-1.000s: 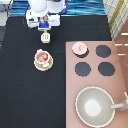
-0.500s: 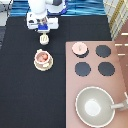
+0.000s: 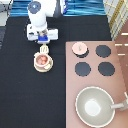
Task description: Take the lid off the pot, put the pot on the plate, and use the tool to push the pot to the front of the table.
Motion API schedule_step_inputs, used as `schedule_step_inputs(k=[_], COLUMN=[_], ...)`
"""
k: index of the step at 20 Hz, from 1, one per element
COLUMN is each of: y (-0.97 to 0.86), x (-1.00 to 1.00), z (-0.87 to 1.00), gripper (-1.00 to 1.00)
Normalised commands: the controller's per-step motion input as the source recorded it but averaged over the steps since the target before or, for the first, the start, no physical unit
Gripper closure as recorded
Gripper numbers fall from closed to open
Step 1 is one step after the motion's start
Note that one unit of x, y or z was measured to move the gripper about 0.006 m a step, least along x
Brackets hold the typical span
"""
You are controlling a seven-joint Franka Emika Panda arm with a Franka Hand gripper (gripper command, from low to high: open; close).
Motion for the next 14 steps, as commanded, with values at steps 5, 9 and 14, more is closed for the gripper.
schedule_step_inputs(k=[5,9,14], y=[0.0,0.0,0.0], x=[1.0,1.0,0.99], z=[0.55,0.64,0.54], gripper=[1.0,1.0,1.0])
